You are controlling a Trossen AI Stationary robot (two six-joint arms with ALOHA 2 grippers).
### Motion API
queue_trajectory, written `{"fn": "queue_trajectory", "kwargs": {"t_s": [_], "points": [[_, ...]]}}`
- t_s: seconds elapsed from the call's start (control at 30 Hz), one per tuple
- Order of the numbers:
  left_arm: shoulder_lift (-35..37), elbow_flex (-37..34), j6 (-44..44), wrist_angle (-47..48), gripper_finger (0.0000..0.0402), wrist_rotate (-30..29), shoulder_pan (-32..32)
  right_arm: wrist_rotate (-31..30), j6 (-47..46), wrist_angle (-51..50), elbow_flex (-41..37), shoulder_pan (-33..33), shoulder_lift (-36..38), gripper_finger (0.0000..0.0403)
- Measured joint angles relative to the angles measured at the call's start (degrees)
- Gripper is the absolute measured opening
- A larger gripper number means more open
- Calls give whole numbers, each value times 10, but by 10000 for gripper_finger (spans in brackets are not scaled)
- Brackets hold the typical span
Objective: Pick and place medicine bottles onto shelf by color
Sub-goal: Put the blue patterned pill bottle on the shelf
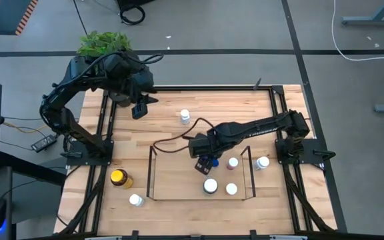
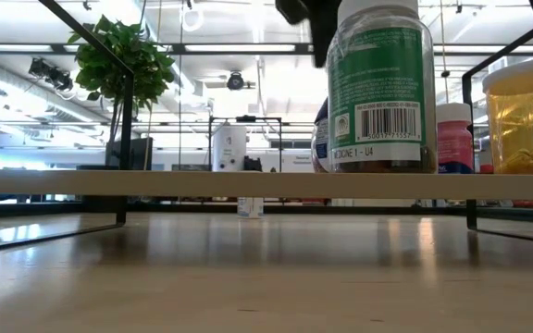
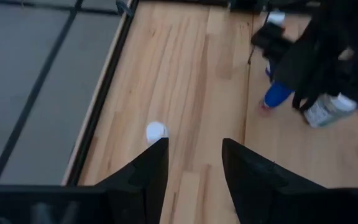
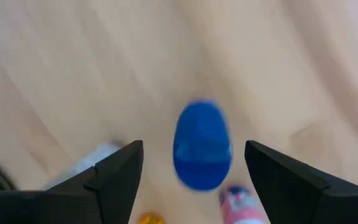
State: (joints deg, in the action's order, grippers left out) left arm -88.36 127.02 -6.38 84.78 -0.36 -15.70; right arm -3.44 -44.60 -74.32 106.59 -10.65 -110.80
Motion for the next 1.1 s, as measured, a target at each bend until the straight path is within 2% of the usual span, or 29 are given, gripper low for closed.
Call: {"fn": "queue_trajectory", "kwargs": {"t_s": [0.13, 0.2, 0.63, 0.83, 0.93, 1.1], "points": [[0, 0, 20, 44, 155, 0, 0, -74, 10, 20, 31, 28, 0, 285], [0, 0, 33, 54, 152, 0, 0, -89, 18, 44, 32, 51, 0, 283], [57, -1, 115, 51, 131, -4, 2, -61, 93, 243, 27, 230, -35, 272], [79, -1, 148, 52, 133, -15, 2, -7, 108, 257, 26, 246, -99, 278], [89, 0, 163, 52, 131, -22, 2, -9, 112, 248, 26, 248, -117, 287], [105, 0, 178, 52, 124, -24, 2, -46, 112, 250, 26, 258, -119, 304]]}}
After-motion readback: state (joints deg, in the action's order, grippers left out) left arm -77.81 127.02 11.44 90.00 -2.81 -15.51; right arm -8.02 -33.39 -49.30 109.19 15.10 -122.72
